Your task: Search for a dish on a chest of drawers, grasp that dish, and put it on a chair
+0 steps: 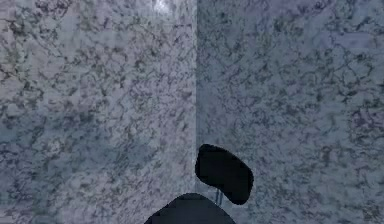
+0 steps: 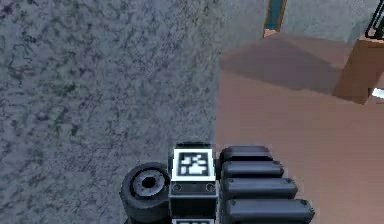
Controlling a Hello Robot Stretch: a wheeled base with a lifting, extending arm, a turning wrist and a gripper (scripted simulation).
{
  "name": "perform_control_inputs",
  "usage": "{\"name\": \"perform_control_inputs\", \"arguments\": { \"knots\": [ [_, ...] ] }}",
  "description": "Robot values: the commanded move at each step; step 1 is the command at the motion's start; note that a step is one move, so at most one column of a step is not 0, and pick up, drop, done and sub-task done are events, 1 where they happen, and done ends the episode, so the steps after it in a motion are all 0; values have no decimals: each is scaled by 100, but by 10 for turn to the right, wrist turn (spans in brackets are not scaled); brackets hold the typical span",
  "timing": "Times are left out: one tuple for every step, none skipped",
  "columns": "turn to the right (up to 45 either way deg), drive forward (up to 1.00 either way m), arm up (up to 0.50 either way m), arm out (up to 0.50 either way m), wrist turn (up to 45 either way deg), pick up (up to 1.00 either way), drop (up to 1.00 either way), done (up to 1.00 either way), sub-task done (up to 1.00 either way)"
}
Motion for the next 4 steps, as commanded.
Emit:
{"name": "perform_control_inputs", "arguments": {
  "knots": [
    [-330,0,0,0,0,0,0,0,0],
    [-30,0,0,0,0,0,0,0,0],
    [300,0,0,0,0,0,0,0,0],
    [-360,0,0,0,0,0,0,0,0]
  ]
}}
